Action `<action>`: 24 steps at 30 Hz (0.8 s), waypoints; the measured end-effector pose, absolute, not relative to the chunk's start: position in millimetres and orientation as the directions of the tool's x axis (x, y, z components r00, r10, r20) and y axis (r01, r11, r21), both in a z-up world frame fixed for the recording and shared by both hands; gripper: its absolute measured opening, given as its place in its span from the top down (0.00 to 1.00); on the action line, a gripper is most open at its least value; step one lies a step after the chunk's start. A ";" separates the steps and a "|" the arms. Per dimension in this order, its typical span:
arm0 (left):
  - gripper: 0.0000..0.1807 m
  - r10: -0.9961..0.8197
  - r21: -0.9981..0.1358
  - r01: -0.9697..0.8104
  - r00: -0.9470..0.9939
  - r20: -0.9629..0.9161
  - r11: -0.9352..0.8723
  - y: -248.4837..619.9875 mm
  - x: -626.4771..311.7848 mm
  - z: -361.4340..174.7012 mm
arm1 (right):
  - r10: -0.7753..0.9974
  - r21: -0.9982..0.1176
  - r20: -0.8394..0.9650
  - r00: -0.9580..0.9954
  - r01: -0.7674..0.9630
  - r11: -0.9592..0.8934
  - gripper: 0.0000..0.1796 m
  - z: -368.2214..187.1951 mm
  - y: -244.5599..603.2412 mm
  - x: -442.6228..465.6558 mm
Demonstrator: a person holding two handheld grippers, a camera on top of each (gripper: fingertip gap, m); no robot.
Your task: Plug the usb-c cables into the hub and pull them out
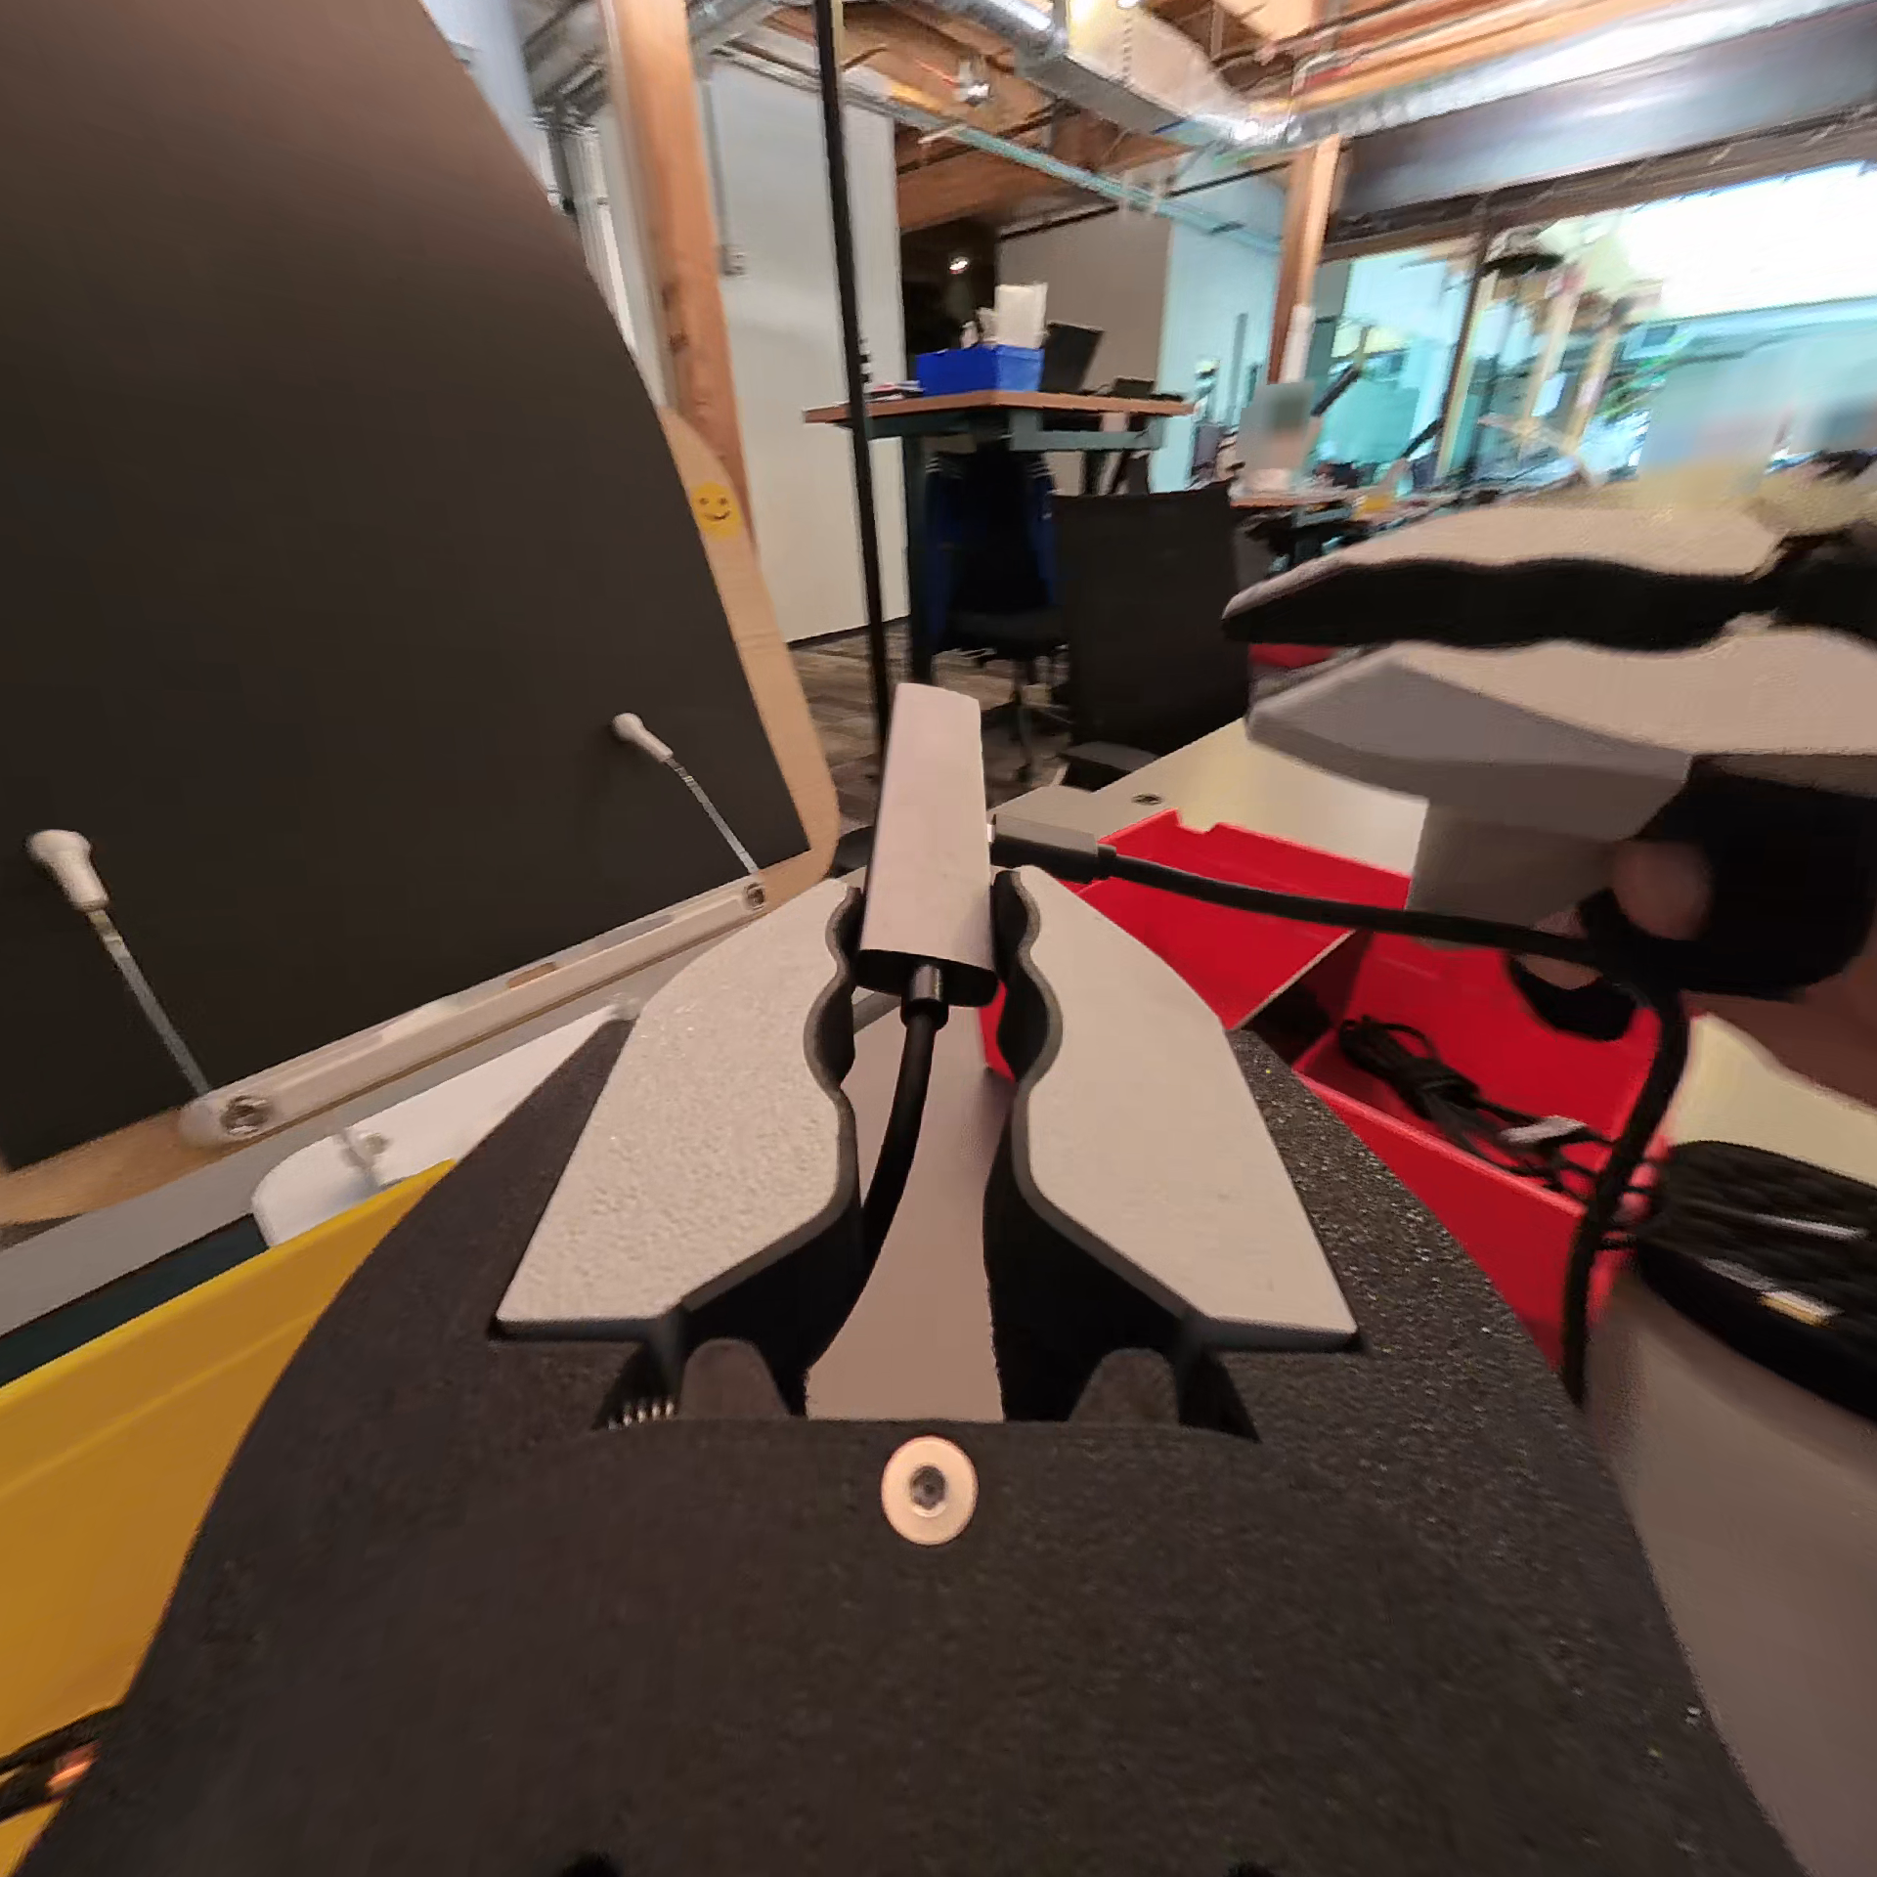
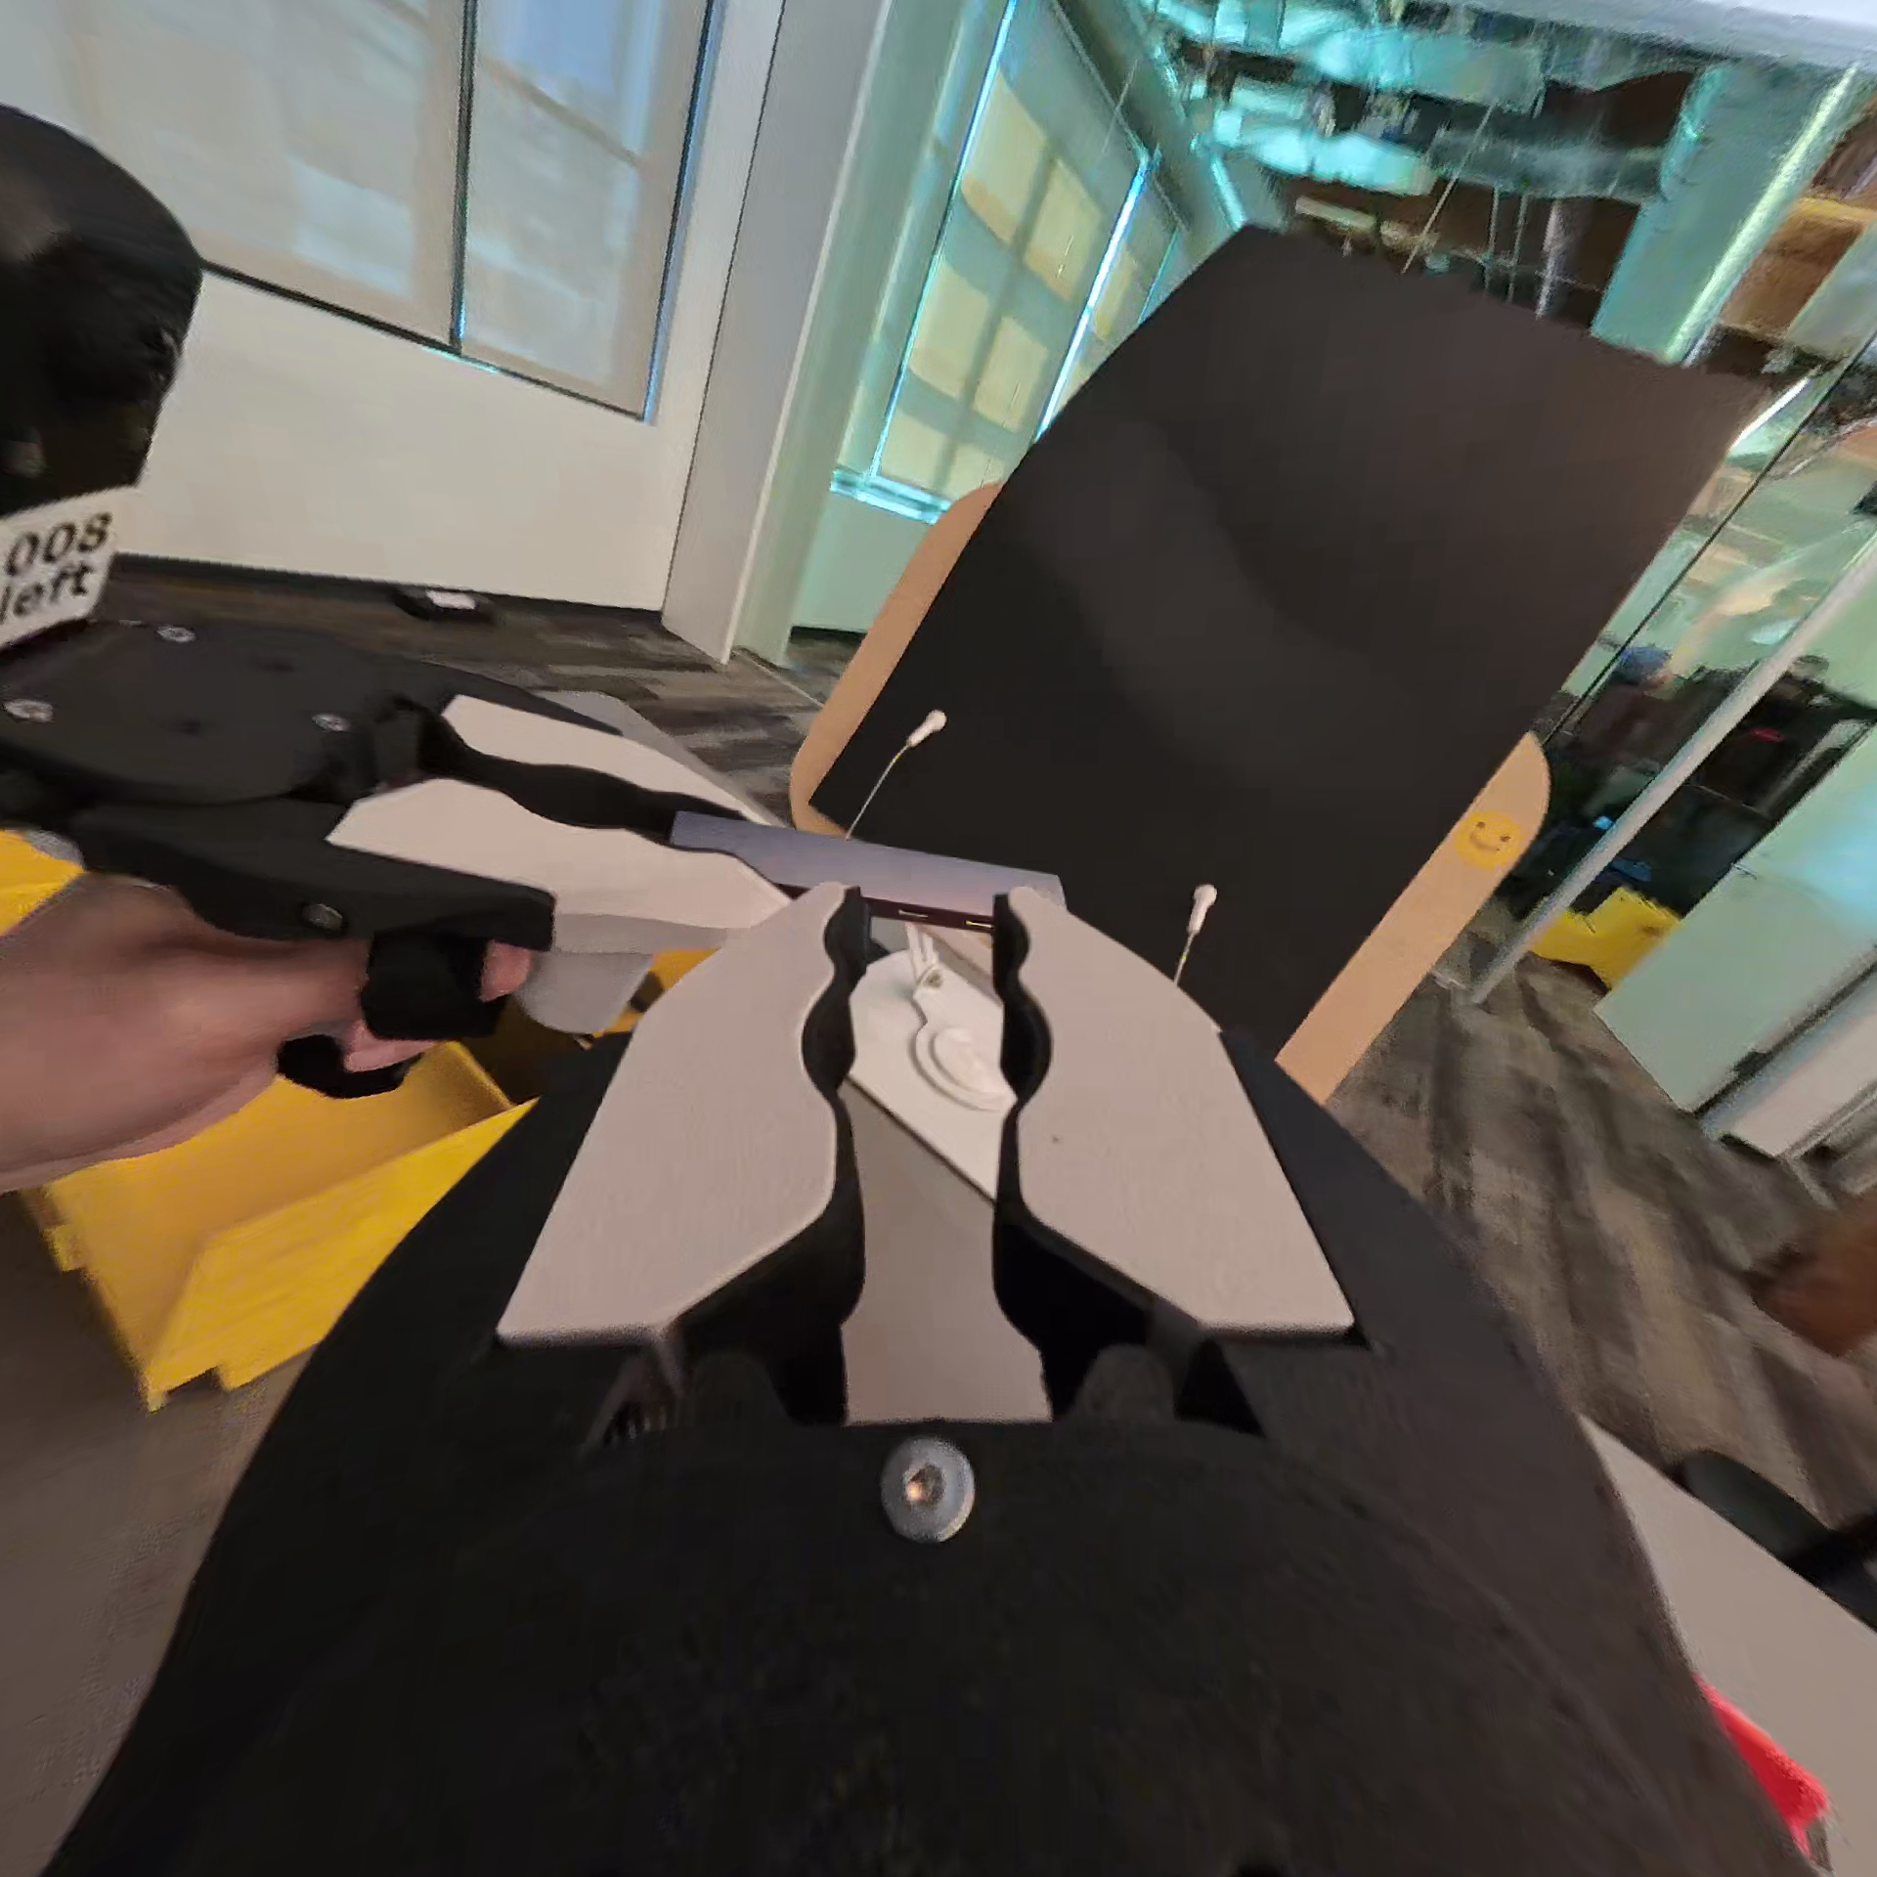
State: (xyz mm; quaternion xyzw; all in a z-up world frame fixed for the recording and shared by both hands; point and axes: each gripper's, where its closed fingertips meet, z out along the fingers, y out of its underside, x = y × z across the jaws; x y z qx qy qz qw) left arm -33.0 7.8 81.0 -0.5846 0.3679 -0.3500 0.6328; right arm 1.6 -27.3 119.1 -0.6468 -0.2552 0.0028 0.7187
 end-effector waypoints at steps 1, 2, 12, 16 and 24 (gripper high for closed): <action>0.87 -0.862 -0.995 -0.009 0.499 -0.089 0.098 9.1 -33.1 79.4 | 0.358 -0.941 0.338 0.870 0.307 0.144 0.85 121.9 -31.1 0.8; 0.87 -0.852 -0.992 -0.024 0.510 -0.119 0.125 9.5 -33.2 78.9 | 0.378 -0.950 0.311 0.872 0.273 0.152 0.86 129.3 -37.9 0.9; 0.87 -0.819 -0.980 -0.054 0.542 -0.188 0.189 0.6 -30.3 82.9 | 0.404 -0.956 0.283 0.870 0.289 0.048 0.80 95.6 -19.0 -7.6; 0.87 -0.822 -0.981 -0.045 0.538 -0.184 0.190 -2.1 -29.6 84.3 | 0.480 -0.980 0.149 0.864 0.193 -0.042 0.80 74.8 -8.0 -11.0; 0.87 -0.840 -0.989 -0.017 0.526 -0.136 0.150 -2.1 -27.0 81.1 | 0.411 -0.967 0.240 0.879 0.181 0.178 0.94 90.3 -8.3 -12.0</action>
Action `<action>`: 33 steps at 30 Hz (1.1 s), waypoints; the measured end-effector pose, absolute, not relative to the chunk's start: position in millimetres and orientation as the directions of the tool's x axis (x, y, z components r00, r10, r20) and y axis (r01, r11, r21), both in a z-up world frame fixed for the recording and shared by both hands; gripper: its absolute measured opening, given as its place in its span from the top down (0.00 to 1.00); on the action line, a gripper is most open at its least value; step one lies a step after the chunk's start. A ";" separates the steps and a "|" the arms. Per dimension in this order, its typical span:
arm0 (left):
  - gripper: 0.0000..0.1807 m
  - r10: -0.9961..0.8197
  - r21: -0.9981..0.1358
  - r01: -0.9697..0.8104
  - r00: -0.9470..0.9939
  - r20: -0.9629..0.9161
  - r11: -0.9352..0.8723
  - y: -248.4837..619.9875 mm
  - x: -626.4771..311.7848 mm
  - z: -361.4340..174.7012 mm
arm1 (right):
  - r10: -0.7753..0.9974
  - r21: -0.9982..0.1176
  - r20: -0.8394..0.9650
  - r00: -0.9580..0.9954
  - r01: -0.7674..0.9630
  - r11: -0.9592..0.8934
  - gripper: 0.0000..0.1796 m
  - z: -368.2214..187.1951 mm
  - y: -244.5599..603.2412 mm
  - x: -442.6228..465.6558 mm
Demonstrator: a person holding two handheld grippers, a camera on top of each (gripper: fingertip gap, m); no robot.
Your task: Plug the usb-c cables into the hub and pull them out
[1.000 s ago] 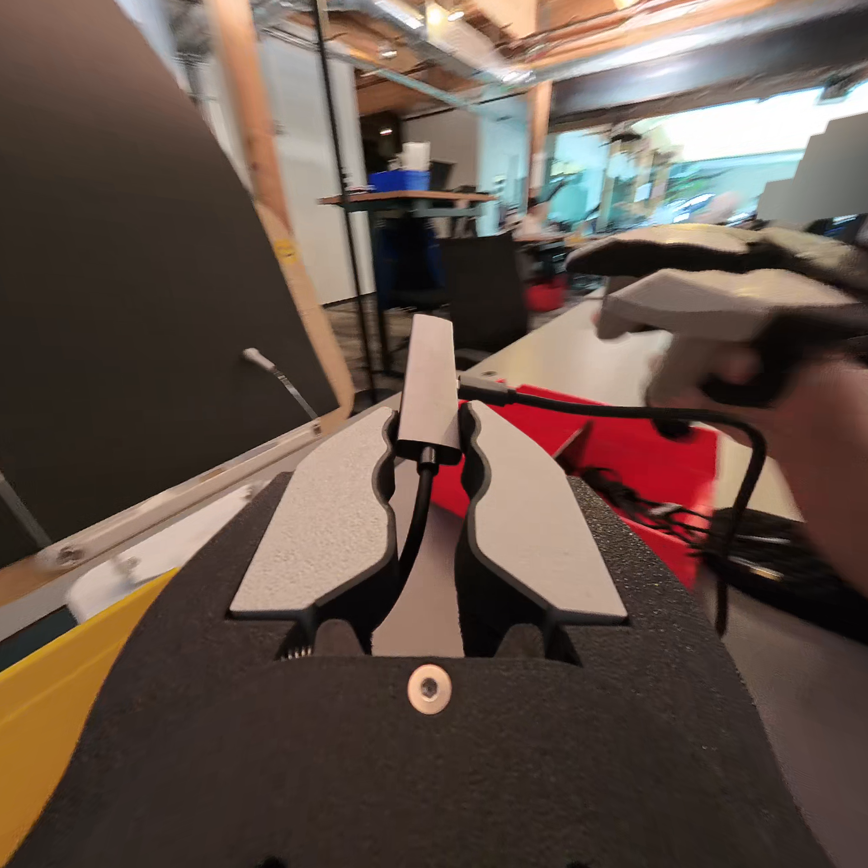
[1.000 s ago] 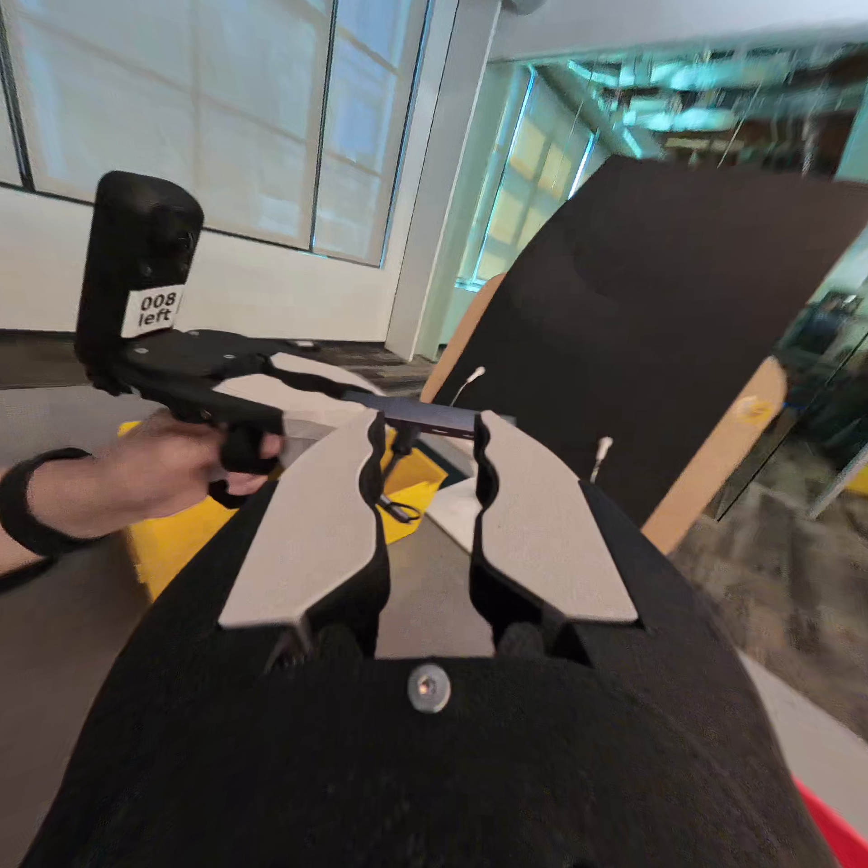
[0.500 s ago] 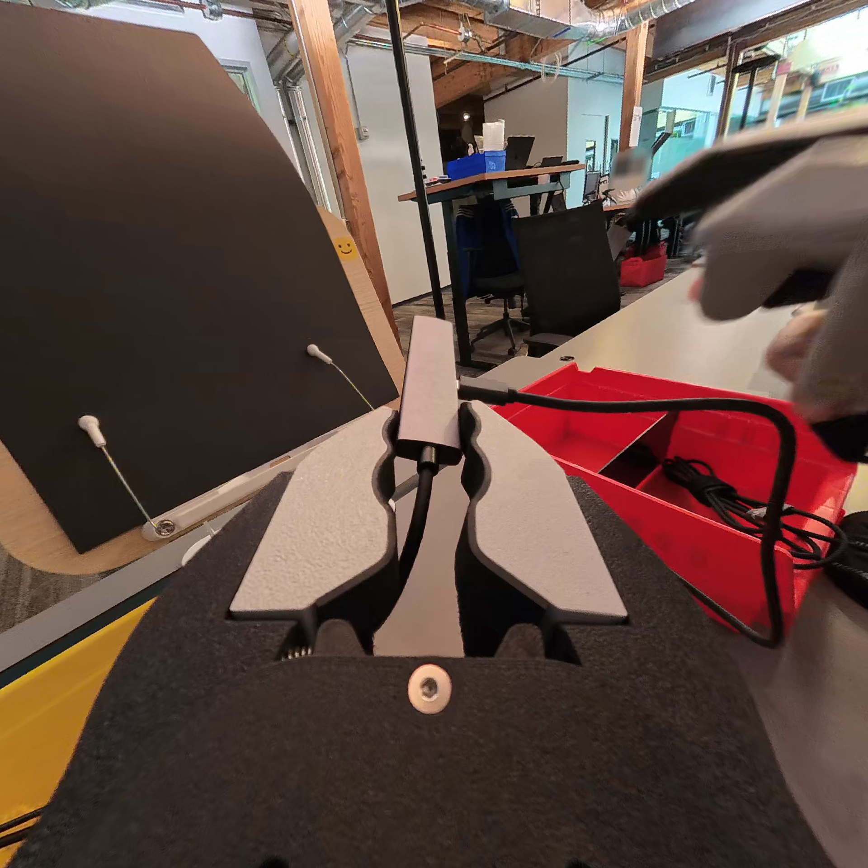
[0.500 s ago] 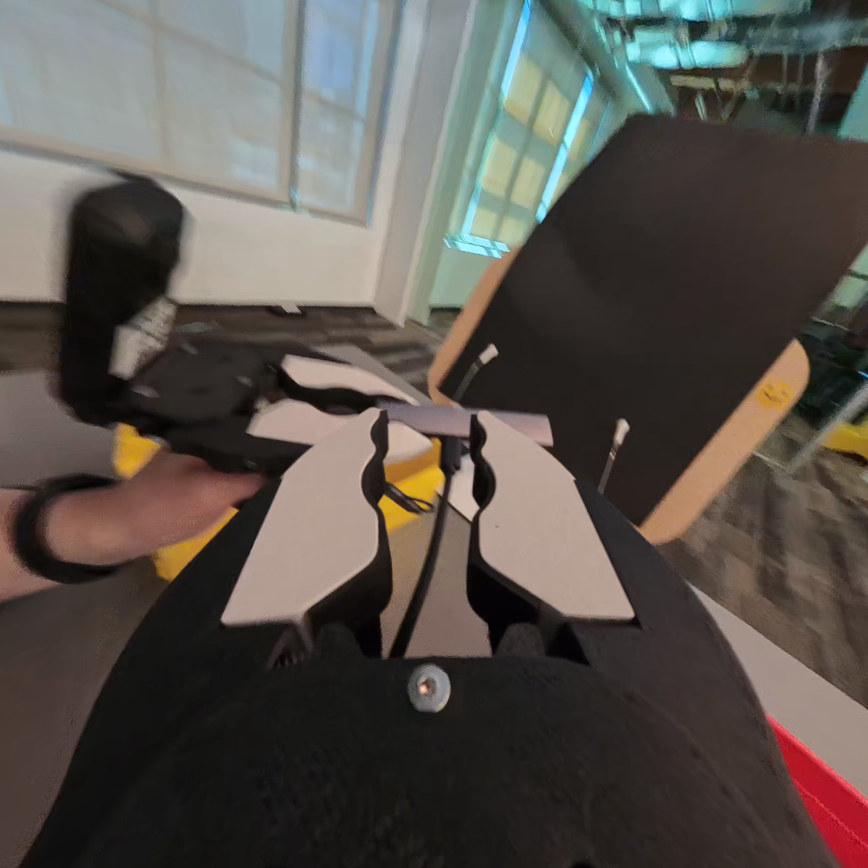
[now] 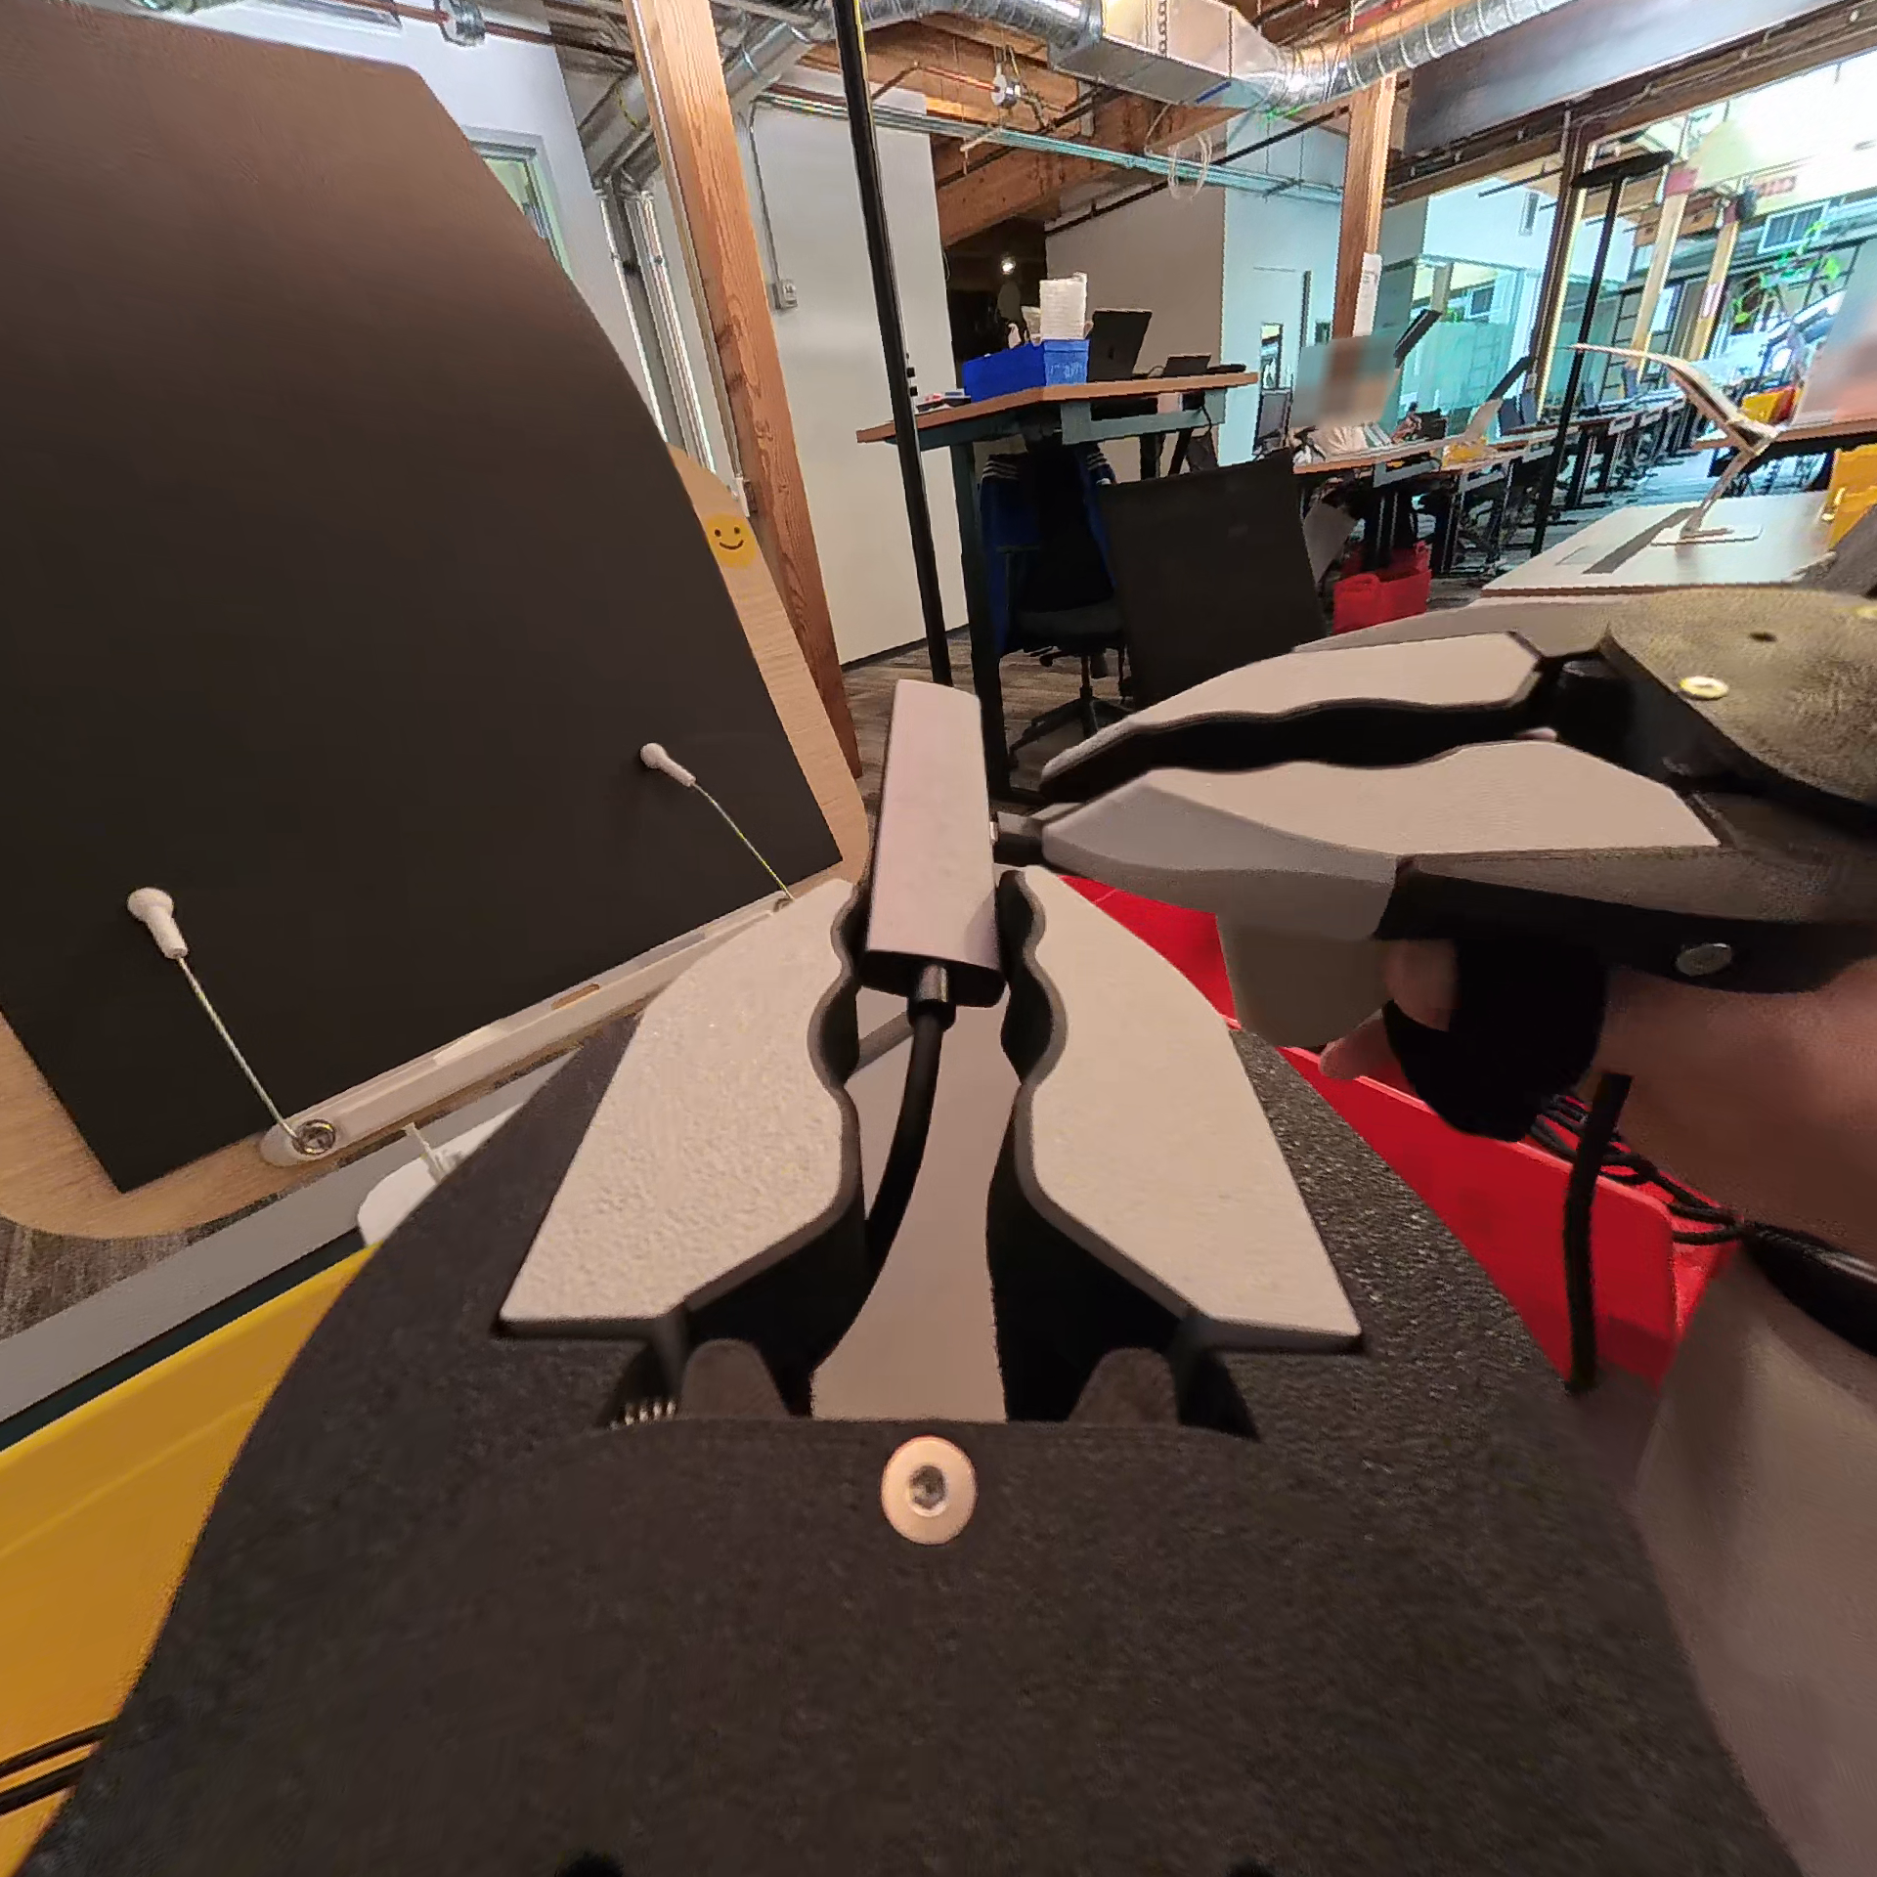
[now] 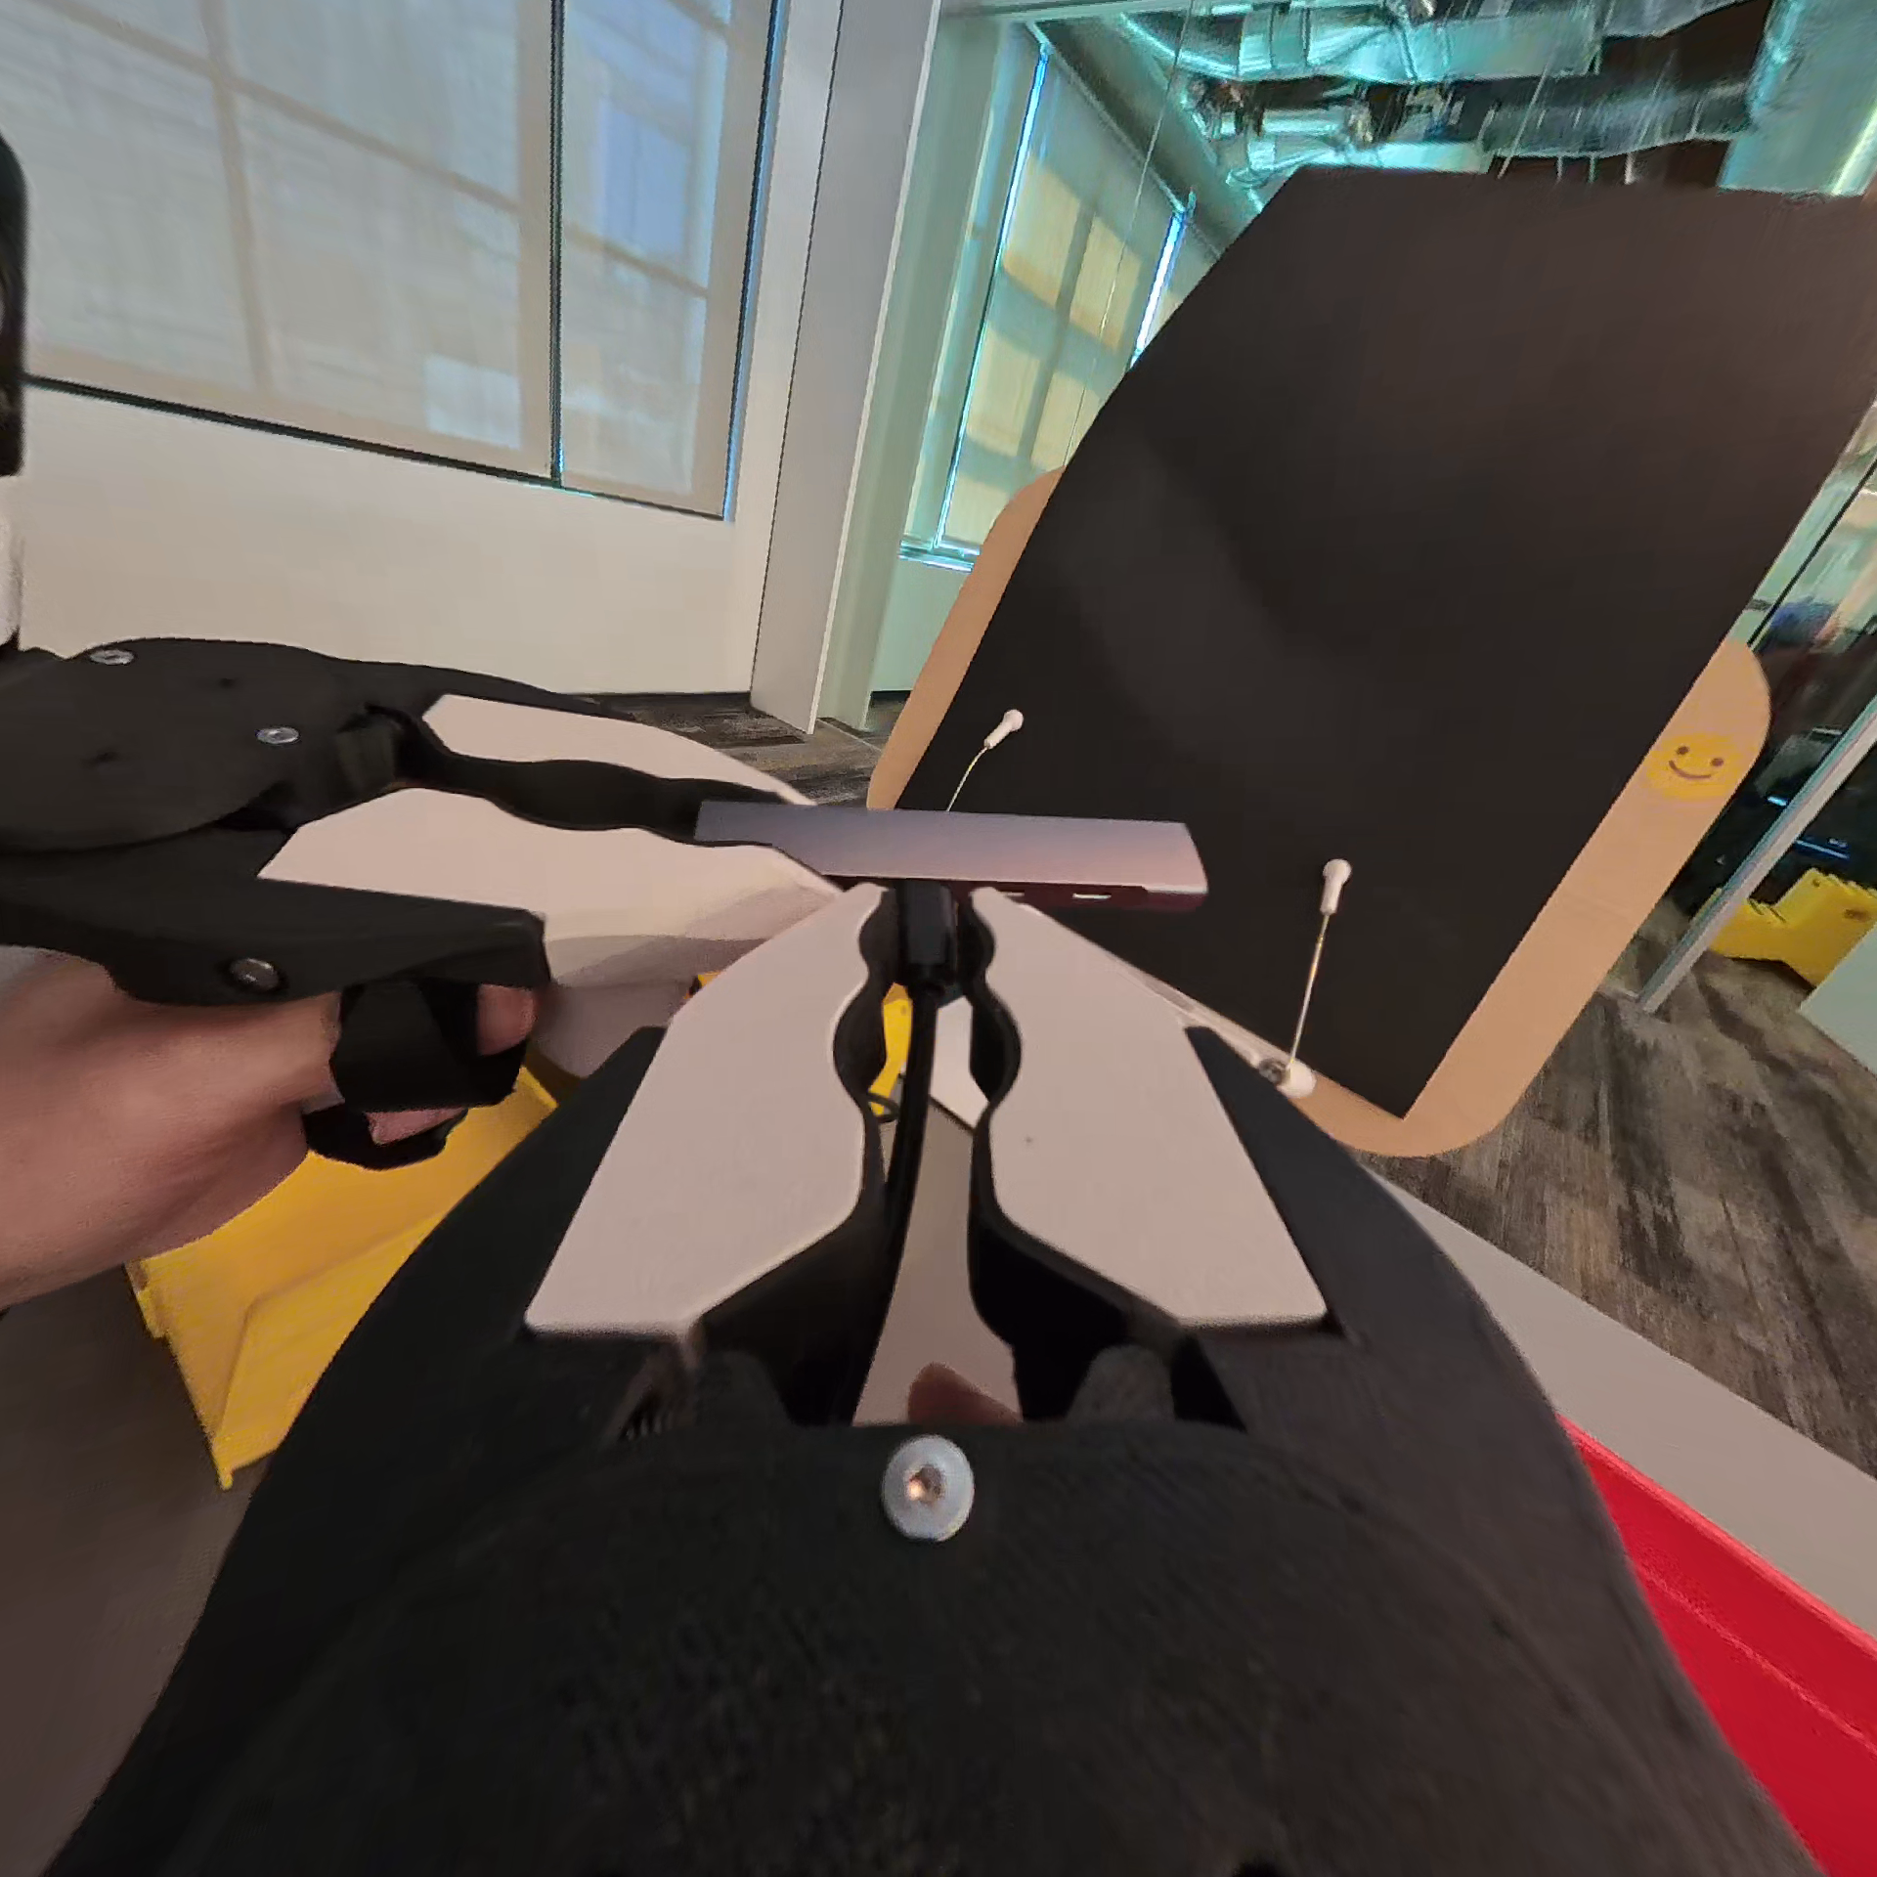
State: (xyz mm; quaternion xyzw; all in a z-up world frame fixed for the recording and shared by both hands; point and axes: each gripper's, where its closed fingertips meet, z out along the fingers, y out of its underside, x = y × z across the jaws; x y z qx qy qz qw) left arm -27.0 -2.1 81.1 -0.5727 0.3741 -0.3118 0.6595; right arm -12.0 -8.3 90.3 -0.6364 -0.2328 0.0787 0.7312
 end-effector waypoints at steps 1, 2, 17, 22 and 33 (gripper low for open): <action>0.87 -0.841 -0.990 -0.010 0.526 -0.125 0.141 -1.1 -27.1 80.4 | 0.414 -0.971 0.229 0.881 0.176 0.161 0.94 86.7 -6.3 -12.9; 0.87 -0.842 -0.991 -0.006 0.527 -0.117 0.134 0.1 -27.5 79.4 | 0.421 -0.975 0.217 0.881 0.173 0.140 0.94 83.9 -4.5 -13.2; 0.87 -0.857 -0.994 0.039 0.511 -0.070 0.104 -3.0 -25.7 80.4 | 0.442 -0.984 0.175 0.880 0.145 0.101 0.90 85.1 -4.3 -10.3; 0.87 -0.860 -0.993 0.042 0.504 -0.074 0.109 -4.5 -25.1 81.3 | 0.455 -0.985 0.172 0.874 0.154 0.076 0.90 84.8 -6.3 -9.6; 0.87 -0.861 -0.990 0.048 0.501 -0.092 0.134 -9.5 -25.5 87.0 | 0.454 -0.979 0.203 0.867 0.179 0.096 0.91 84.0 -8.2 -11.2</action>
